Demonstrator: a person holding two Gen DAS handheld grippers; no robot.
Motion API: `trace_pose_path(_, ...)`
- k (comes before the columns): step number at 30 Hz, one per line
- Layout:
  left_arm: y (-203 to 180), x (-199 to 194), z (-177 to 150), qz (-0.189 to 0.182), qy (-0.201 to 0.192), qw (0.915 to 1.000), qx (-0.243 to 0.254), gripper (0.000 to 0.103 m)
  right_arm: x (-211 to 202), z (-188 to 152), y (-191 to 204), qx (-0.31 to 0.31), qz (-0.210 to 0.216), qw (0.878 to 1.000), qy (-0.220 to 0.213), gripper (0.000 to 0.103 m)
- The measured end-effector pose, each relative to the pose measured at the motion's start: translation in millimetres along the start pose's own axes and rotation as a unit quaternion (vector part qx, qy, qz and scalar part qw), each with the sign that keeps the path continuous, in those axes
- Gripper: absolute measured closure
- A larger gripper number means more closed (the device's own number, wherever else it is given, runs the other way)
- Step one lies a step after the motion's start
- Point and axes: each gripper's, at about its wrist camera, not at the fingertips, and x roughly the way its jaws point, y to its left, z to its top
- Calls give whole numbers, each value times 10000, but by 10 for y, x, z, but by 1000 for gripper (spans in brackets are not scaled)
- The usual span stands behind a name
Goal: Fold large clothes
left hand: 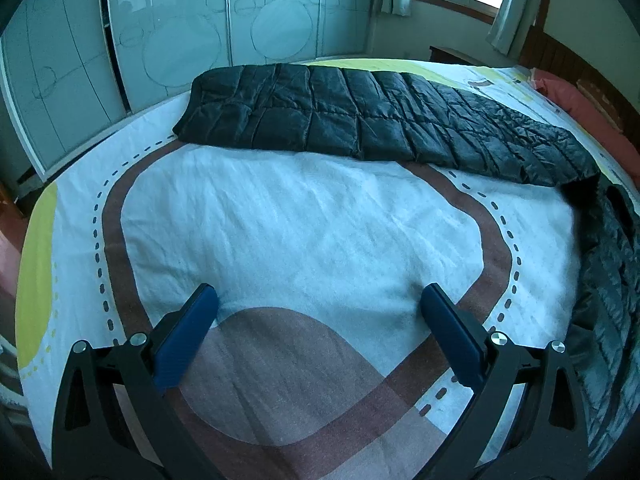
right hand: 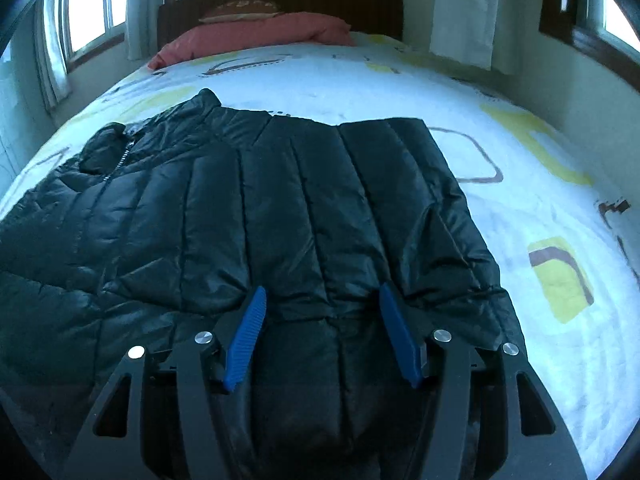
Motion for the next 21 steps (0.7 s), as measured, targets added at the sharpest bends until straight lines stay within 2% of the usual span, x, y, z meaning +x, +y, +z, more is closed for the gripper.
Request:
trace_pose_path(3,36,1,35,-100,99,9999,-69,2,-46,-55,-74,116,141,9998,-62,43)
trace_pose_path(5,118,-30,79,-359,138,9990,-213,2,-87,-119,-102,209,258,9994,-119,43)
trace_pose_path(7,344,-62,167,-928,-39,9928,-755,2,-87,-126,-121,248,317,9991,-154,42)
trace_pose_path(10,638,92,364,-1369,-207,9819,-1293,2,-92,-132,-114,228,309,9991,-175,42)
trace_pose_path(13,834,352,644,-1446,-417,9759,-1579,2,-97,-138,-118,242,334,9990,-193,41)
trace_pose_path(15,941,481,818,-1587,-507,9675,-1902,2,-104,-140,-109,230,334,9990,-206,40)
trace_pose_path(19,1119,699,1114,-1595,-690,9549,-2408,2,-111,-143,-99,190,299,9991,-232,40)
trace_pose_path(20,1131,690,1134,-1558,-752,9513,-2550,6,-115,-140,-103,184,296,9991,-236,40)
trace_pose_path(21,1118,675,1152,-1394,-775,9516,-2626,13,-115,-140,-103,181,295,9991,-240,40)
